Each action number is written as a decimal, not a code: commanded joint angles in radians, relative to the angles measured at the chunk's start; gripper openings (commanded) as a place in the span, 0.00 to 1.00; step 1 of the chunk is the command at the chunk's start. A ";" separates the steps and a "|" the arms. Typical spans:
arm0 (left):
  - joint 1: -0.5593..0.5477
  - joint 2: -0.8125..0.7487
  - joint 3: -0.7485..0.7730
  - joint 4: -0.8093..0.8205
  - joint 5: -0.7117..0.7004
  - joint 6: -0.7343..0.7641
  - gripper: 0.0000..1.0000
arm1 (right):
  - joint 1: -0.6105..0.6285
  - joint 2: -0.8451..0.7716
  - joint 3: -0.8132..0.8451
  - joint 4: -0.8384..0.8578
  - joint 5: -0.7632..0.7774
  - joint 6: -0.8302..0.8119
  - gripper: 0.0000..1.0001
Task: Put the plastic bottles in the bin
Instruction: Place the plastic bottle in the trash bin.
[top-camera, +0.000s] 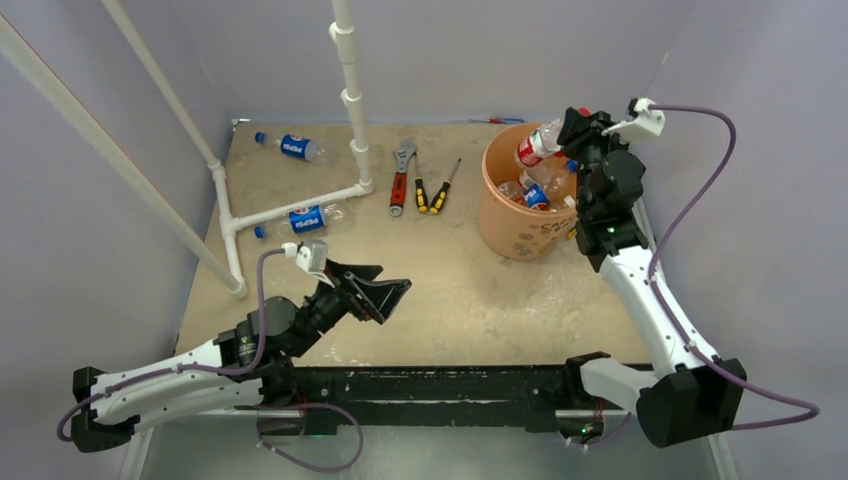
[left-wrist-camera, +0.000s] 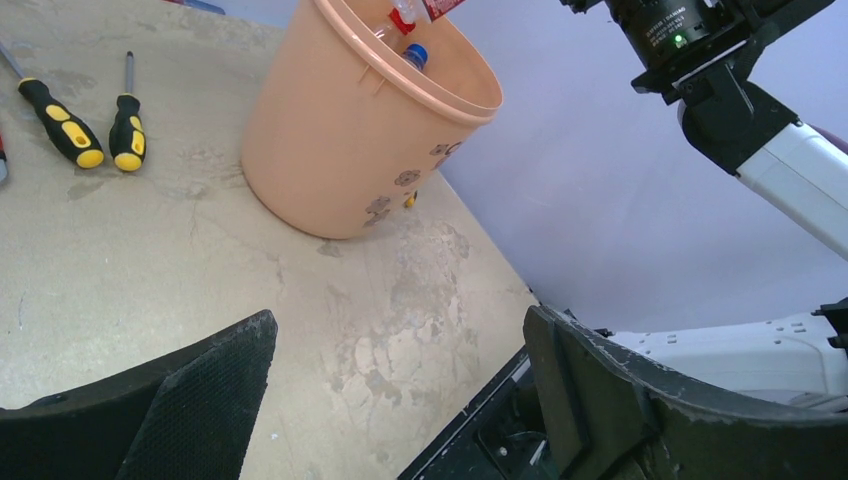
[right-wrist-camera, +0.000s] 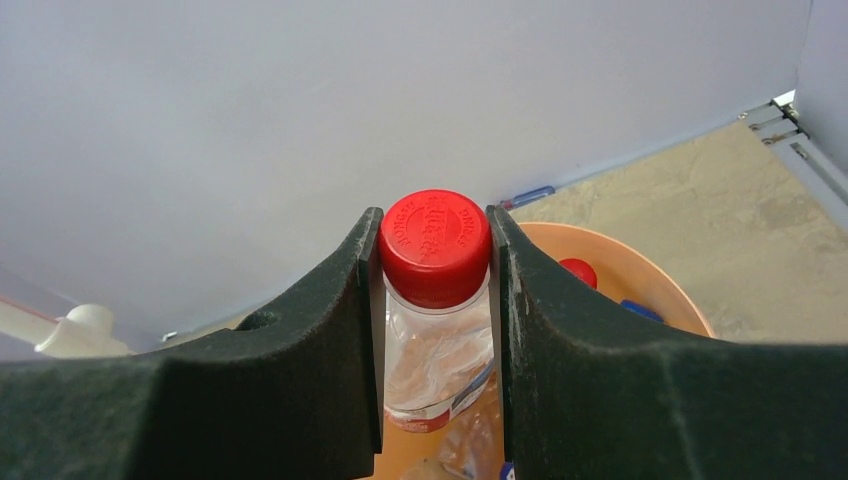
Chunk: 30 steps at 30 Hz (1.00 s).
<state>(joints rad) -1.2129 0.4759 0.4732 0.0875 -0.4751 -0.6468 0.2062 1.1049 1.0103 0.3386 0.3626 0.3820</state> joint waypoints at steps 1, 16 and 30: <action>0.001 0.011 0.033 -0.008 -0.002 -0.027 0.94 | -0.003 0.054 0.036 0.063 0.076 -0.024 0.00; 0.001 -0.036 0.037 -0.120 -0.048 -0.066 0.93 | -0.001 0.194 -0.193 0.145 0.084 -0.007 0.00; 0.001 -0.037 0.060 -0.133 -0.042 -0.053 0.93 | 0.000 0.093 -0.105 -0.061 -0.027 -0.011 0.74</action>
<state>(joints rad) -1.2129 0.4465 0.4835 -0.0452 -0.5064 -0.6968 0.2073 1.2549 0.8318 0.3626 0.3676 0.3733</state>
